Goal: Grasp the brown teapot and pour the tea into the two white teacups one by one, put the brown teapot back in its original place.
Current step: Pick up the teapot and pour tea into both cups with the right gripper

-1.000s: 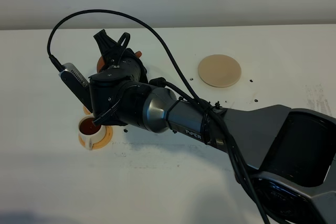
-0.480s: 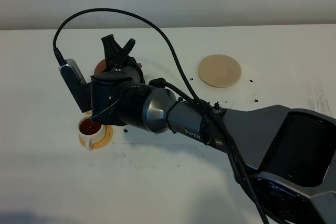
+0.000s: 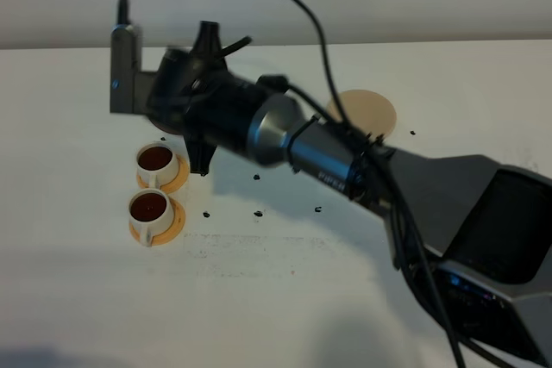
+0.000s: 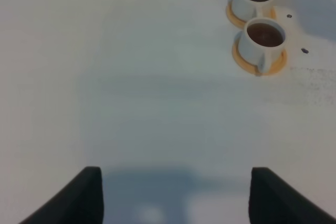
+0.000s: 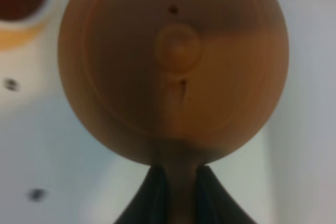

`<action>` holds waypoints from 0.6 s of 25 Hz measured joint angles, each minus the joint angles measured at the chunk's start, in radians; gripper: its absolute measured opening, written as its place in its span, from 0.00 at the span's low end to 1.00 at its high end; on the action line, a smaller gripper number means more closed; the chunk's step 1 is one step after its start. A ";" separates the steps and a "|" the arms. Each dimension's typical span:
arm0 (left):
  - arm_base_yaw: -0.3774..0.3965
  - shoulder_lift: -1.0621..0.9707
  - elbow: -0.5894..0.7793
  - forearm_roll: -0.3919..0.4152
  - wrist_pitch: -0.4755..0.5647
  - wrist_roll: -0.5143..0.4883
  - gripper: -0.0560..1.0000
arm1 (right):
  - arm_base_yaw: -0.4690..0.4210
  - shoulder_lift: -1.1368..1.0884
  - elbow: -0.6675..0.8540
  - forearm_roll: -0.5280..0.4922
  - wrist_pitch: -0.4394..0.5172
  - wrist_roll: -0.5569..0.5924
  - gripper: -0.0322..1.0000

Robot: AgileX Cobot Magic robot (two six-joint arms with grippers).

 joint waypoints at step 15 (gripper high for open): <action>0.000 0.000 0.000 0.000 0.000 0.000 0.58 | -0.134 0.005 -0.015 0.331 0.013 0.098 0.13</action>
